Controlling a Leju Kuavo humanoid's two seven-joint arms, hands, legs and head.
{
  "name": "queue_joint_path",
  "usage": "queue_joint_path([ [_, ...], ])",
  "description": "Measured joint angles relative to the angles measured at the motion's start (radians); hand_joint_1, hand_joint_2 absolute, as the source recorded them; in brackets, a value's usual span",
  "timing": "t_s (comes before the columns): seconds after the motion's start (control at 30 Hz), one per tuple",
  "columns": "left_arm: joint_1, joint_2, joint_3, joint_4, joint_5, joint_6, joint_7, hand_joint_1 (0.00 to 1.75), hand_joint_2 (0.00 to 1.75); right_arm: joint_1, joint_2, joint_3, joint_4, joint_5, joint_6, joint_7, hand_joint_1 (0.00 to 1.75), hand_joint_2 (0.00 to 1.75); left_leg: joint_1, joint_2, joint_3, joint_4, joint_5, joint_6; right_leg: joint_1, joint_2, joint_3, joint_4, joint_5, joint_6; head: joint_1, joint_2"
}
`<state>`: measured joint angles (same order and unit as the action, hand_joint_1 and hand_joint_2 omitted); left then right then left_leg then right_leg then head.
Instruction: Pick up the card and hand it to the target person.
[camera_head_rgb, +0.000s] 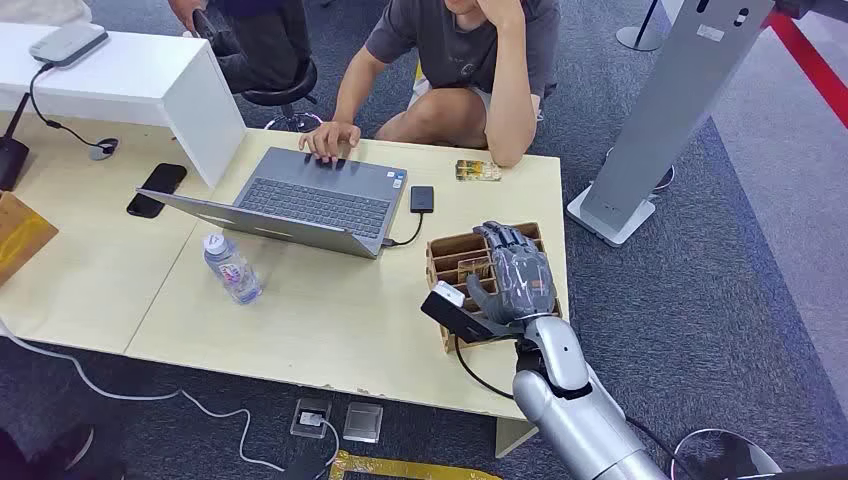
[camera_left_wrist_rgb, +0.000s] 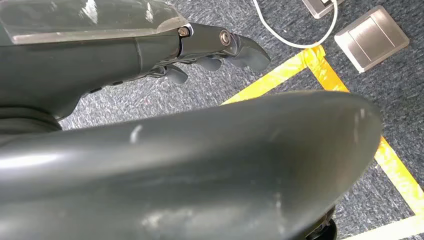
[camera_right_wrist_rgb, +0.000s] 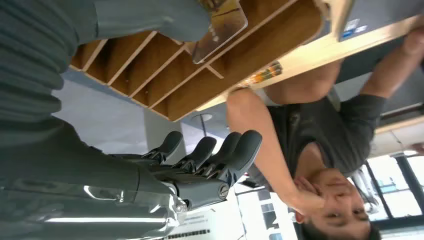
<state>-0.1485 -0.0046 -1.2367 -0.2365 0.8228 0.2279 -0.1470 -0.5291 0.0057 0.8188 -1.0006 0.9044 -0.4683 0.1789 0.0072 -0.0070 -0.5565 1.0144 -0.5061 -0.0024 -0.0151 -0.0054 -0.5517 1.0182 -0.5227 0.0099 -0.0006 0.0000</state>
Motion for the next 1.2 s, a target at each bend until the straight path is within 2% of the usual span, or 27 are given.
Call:
queue_joint_path([
  [0.57,0.006,0.005,0.003,0.0,0.012,0.0,-0.009,0.0,0.0,-0.036,0.023,0.013,0.086,0.076,0.023,0.036,0.55,1.75,0.0,0.0,0.0,0.0,0.0,0.0,0.0,0.0,0.0,0.0,0.0,0.0,0.0,0.0],
  [1.2,0.011,0.006,0.01,0.0,0.018,0.0,-0.003,0.0,0.0,-0.046,0.052,0.018,0.144,0.128,0.057,0.068,0.68,1.75,0.0,0.0,0.0,0.0,0.0,0.0,0.0,0.0,0.0,0.0,0.0,0.0,0.0,0.0],
])
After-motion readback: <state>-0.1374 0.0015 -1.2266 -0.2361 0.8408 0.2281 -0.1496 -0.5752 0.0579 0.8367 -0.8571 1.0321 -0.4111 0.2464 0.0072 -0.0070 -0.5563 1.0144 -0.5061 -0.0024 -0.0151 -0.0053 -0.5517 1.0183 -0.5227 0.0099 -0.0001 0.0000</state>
